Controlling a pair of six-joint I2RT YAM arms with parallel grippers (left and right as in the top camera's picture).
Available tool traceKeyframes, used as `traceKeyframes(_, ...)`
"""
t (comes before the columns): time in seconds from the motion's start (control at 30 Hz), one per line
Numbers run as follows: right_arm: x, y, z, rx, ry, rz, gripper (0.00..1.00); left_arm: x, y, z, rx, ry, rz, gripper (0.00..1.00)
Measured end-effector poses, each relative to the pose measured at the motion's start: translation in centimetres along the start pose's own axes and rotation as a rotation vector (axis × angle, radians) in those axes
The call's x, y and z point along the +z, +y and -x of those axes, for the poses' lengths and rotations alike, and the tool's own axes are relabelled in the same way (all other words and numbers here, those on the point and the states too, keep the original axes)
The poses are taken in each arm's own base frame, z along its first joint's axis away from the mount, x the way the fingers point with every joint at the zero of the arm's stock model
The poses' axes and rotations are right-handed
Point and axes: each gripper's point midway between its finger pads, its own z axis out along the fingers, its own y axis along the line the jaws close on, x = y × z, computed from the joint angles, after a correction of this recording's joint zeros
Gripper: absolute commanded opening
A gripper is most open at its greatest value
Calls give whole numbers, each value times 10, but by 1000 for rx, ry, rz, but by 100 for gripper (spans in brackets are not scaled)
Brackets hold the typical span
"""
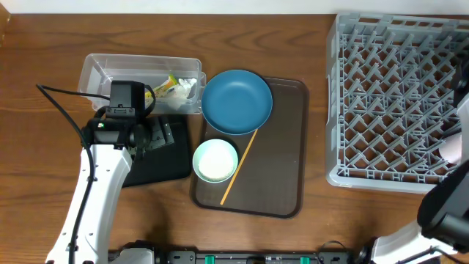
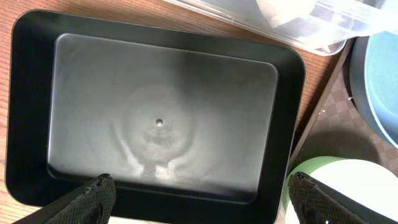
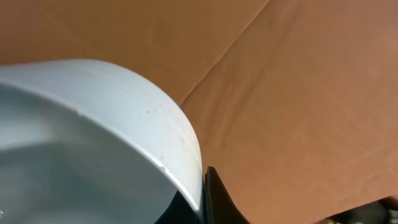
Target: Sort waste into correct bins and load items into the dishwasher rack
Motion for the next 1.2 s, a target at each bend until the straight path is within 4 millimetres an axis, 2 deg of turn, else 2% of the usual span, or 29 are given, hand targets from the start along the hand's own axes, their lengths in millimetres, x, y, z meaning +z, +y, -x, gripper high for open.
traceKeyframes(0.17, 22, 20, -19, -26, 27, -18, 1, 0, 0, 0, 0, 0, 0, 91)
traceKeyframes(0.4, 32, 45, -32, -65, 37, 36, 1, 0, 0, 0, 0, 0, 0, 92)
traceKeyframes(0.6, 46, 69, -54, -109, 61, 47, 1, 0, 0, 0, 0, 0, 0, 92)
traceKeyframes(0.73, 54, 71, -58, -108, 59, 33, 1, 0, 0, 0, 0, 0, 0, 92)
traceKeyframes(1.0, 55, 68, -47, -90, 24, 23, 1, 0, 0, 0, 0, 0, 0, 92)
traceKeyframes(1.2, 55, 73, -54, -146, 44, 43, 1, 0, 0, 0, 0, 0, 0, 92)
